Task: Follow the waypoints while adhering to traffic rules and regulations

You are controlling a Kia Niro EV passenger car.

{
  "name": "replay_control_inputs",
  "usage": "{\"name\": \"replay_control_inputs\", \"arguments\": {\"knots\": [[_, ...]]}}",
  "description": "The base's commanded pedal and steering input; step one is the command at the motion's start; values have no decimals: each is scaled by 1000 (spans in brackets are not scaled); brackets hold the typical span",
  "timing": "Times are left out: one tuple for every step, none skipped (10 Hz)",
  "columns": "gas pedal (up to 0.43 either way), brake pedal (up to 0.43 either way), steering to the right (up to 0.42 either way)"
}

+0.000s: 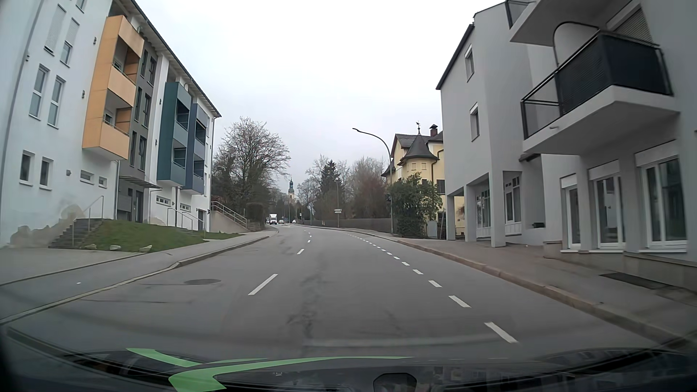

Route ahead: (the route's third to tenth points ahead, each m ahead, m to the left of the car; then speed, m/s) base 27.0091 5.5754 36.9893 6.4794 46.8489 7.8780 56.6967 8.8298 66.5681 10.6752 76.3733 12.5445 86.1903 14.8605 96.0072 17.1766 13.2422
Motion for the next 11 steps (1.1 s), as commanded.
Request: {"name": "replay_control_inputs", "arguments": {"knots": [[197, 0, -15], [197, 0, -15], [197, 0, -15], [197, 0, -15], [197, 0, -15], [197, 0, -15], [197, 0, -13], [197, 0, -14], [197, 0, -14], [197, 0, -16], [197, 0, -18]]}}
